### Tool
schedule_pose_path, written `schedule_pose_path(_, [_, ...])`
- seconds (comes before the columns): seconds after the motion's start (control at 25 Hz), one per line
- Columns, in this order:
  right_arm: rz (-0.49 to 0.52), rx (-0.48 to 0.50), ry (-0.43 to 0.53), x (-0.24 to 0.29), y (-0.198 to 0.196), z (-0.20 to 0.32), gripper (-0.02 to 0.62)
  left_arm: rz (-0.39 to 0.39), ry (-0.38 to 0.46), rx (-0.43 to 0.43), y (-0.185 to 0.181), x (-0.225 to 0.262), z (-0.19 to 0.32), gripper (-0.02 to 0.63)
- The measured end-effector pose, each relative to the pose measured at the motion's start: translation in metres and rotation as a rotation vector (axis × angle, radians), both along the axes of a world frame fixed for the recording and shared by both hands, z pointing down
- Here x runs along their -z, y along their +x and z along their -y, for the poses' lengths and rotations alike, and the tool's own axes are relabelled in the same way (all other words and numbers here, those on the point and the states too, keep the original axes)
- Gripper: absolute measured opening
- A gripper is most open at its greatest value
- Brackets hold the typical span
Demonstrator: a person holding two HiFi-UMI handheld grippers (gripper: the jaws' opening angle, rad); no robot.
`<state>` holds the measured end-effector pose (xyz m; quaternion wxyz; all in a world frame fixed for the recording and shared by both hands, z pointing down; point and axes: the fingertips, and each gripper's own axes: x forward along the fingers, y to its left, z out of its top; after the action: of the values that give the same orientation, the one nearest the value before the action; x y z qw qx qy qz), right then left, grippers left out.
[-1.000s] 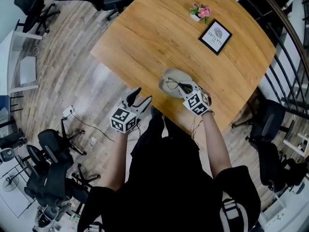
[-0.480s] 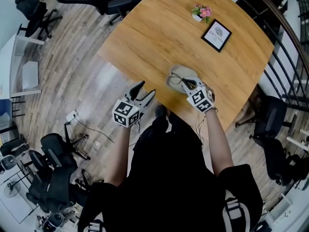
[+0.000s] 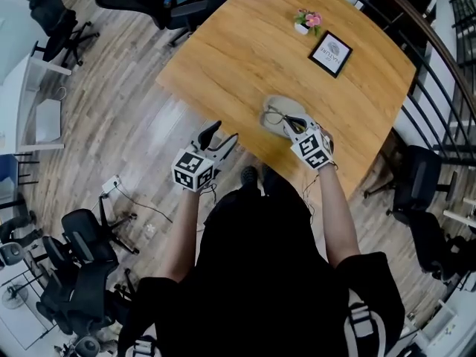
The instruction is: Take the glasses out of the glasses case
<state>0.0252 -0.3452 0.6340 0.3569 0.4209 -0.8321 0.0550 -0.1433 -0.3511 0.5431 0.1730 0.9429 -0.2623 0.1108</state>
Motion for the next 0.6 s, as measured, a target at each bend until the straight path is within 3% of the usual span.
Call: schedule_pose_path(0.6, [-0.03,-0.062,0.049,0.014,0.005,-0.015,0.025,-0.008,0.041,-0.047,-0.008,0.007,-0.014,0.265])
